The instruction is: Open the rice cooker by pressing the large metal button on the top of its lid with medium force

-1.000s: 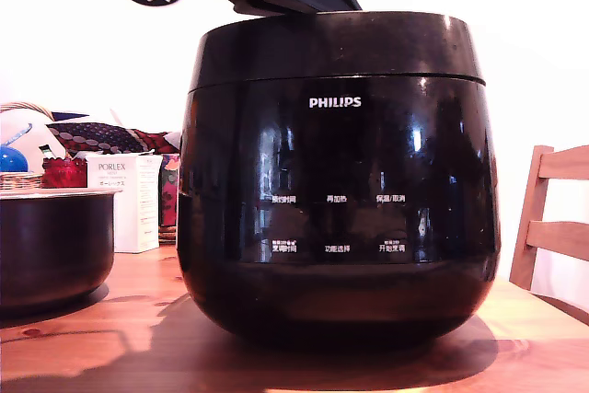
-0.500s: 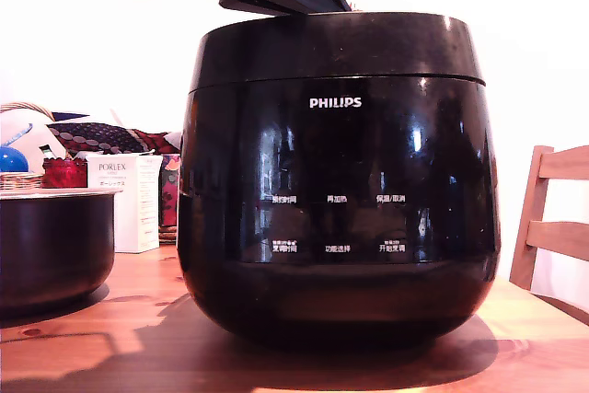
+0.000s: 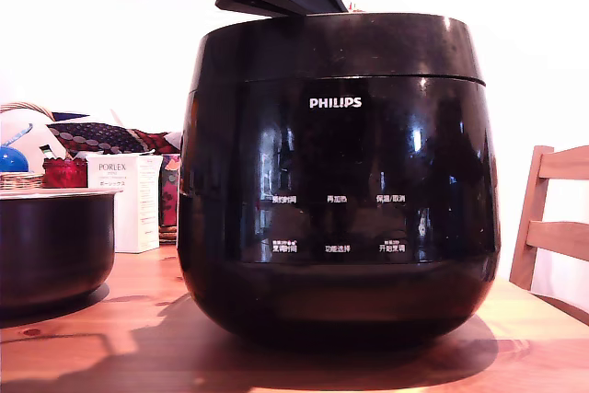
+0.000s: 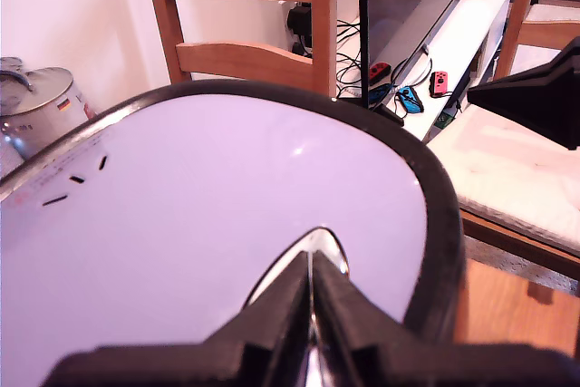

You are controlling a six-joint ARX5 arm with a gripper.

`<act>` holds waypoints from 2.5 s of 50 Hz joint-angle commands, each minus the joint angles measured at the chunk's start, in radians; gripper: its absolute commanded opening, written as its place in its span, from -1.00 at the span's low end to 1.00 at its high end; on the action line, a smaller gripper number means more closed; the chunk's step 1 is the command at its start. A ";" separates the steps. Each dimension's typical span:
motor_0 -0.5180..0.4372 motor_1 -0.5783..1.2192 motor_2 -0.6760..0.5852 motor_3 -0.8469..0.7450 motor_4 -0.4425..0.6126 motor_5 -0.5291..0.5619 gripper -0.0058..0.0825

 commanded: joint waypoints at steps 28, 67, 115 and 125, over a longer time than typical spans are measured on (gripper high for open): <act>0.016 0.071 -0.116 -0.062 -0.034 -0.011 -0.92; 0.019 0.082 -0.116 0.010 -0.031 -0.007 -0.92; 0.070 0.065 -0.116 0.400 -0.019 -0.083 -0.92; 0.079 0.019 -0.116 0.338 -0.020 -0.082 -0.92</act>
